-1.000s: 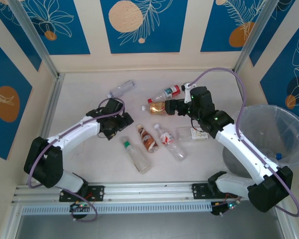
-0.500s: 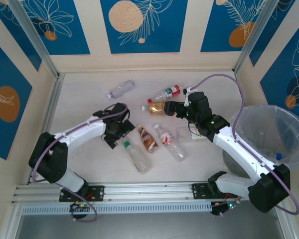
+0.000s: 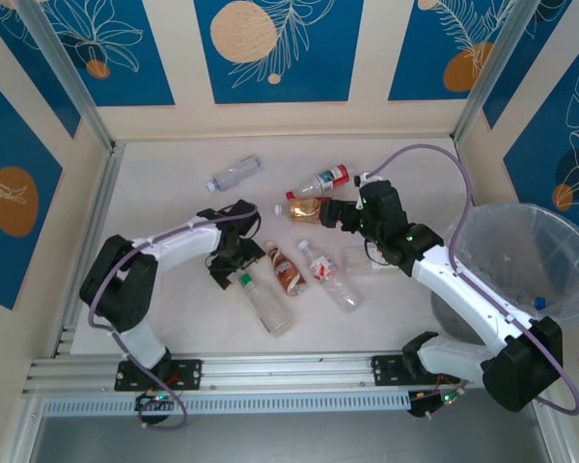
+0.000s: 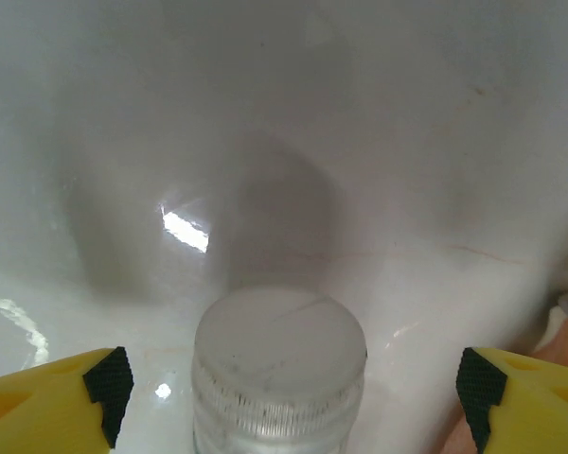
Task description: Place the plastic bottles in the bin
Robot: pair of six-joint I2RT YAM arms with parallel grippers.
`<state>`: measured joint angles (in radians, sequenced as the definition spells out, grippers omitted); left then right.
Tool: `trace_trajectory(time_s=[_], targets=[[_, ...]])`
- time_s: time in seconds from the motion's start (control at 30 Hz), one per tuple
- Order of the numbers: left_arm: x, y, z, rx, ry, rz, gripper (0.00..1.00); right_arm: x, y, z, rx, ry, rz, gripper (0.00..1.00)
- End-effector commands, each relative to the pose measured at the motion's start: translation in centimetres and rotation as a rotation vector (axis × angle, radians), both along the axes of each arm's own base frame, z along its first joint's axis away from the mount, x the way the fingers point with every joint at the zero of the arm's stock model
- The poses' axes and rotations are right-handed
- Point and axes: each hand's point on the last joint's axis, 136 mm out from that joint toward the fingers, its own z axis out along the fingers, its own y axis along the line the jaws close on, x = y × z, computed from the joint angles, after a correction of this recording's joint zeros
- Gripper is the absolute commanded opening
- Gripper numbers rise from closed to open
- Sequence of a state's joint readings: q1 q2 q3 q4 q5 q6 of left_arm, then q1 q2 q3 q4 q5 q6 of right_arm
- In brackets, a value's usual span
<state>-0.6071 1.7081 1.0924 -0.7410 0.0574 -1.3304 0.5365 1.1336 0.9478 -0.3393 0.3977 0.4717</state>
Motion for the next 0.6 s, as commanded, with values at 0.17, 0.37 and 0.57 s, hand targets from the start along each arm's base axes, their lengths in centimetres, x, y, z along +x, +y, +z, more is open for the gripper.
trace_trajectory(time_s=[0.17, 0.37, 0.57], targets=[[-0.6, 0.0, -1.2, 0.043, 0.022, 0.019, 0.63, -0.2, -0.8, 1.7, -0.028, -0.047, -0.036, 1.00], [-1.5, -0.7, -2.5, 0.024, 0.056, 0.017, 0.56, -0.2, -0.7, 1.7, -0.031, -0.046, -0.033, 1.00], [-1.4, -0.9, -3.1, 0.030, 0.063, 0.004, 0.55, -0.3, -0.8, 1.6, -0.033, -0.040, -0.037, 1.00]])
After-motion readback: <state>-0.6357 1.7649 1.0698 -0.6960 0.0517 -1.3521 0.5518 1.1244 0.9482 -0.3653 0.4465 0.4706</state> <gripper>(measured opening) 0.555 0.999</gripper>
